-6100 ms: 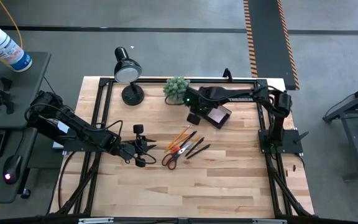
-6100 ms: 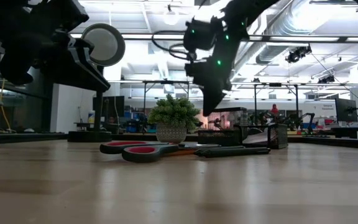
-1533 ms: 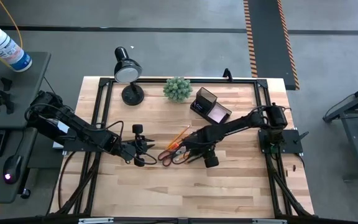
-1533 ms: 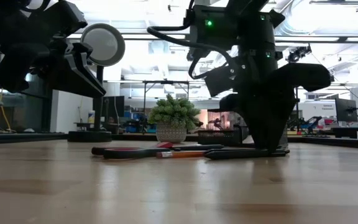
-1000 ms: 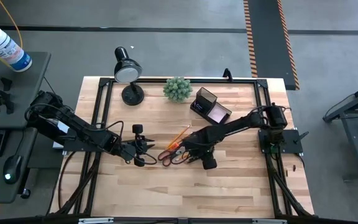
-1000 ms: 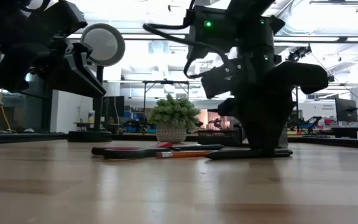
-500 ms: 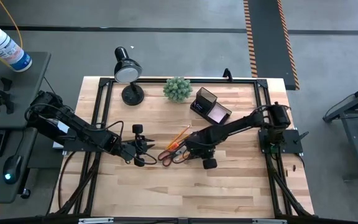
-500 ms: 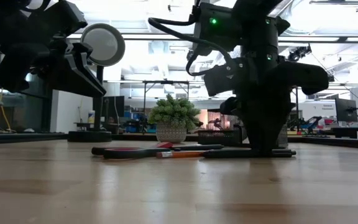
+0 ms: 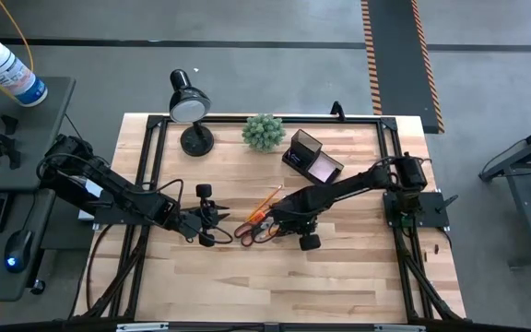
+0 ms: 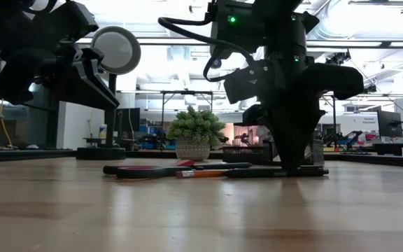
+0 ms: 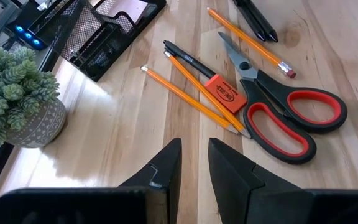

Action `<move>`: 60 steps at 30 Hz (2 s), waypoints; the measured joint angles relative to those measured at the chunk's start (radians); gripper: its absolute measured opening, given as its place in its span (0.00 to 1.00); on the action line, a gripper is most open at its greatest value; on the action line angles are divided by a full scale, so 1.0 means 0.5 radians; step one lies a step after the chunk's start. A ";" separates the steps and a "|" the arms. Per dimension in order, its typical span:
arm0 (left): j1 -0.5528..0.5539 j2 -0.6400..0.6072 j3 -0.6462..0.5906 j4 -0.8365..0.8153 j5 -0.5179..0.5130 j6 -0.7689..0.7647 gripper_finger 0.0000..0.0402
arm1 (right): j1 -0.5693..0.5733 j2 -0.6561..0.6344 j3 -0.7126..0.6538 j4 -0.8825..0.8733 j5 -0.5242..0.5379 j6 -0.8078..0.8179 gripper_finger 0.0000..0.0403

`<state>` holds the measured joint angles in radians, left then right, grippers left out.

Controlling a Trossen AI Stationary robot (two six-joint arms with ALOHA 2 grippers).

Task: Pick and place office supplies into organizer
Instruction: Put the center black ballpen into the black desk organizer

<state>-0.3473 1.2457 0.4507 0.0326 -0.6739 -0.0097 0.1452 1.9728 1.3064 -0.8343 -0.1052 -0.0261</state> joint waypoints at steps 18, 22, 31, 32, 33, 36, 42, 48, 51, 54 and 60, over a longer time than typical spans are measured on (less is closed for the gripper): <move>0.001 0.001 0.000 -0.001 0.000 0.001 0.17 | 0.002 -0.005 0.017 -0.149 0.098 0.003 0.01; 0.000 0.000 0.000 -0.010 0.000 0.001 0.17 | -0.001 -0.004 0.084 -0.222 0.165 0.000 0.03; 0.001 0.000 0.000 -0.012 0.000 0.001 0.17 | 0.005 -0.004 0.139 -0.263 0.057 0.005 0.10; 0.001 0.000 0.000 -0.013 0.001 0.001 0.17 | 0.004 -0.004 0.139 -0.274 0.065 0.008 0.12; 0.000 0.000 0.000 -0.013 0.000 0.001 0.17 | 0.004 -0.004 0.139 -0.288 0.071 0.016 0.13; 0.001 0.000 0.000 -0.015 0.001 0.001 0.17 | 0.004 -0.005 0.138 -0.380 0.090 0.052 0.18; 0.000 0.000 0.000 -0.020 0.001 0.001 0.17 | 0.004 -0.008 0.046 -0.389 0.180 0.077 0.24; 0.001 0.000 0.000 -0.025 0.007 0.001 0.17 | 0.003 -0.010 -0.027 -0.315 0.227 0.104 0.26; 0.000 0.001 0.000 -0.026 0.008 0.001 0.17 | 0.004 -0.010 -0.052 -0.225 0.197 0.105 0.25; 0.001 0.000 0.000 -0.027 0.008 0.001 0.17 | 0.004 -0.017 -0.091 -0.148 0.179 0.120 0.24; 0.001 0.000 0.000 -0.027 0.008 0.000 0.17 | 0.002 -0.027 -0.150 -0.075 0.125 0.143 0.20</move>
<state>-0.3470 1.2457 0.4507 0.0189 -0.6701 -0.0097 0.1459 1.9592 1.2312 -0.8718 -0.0429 0.0452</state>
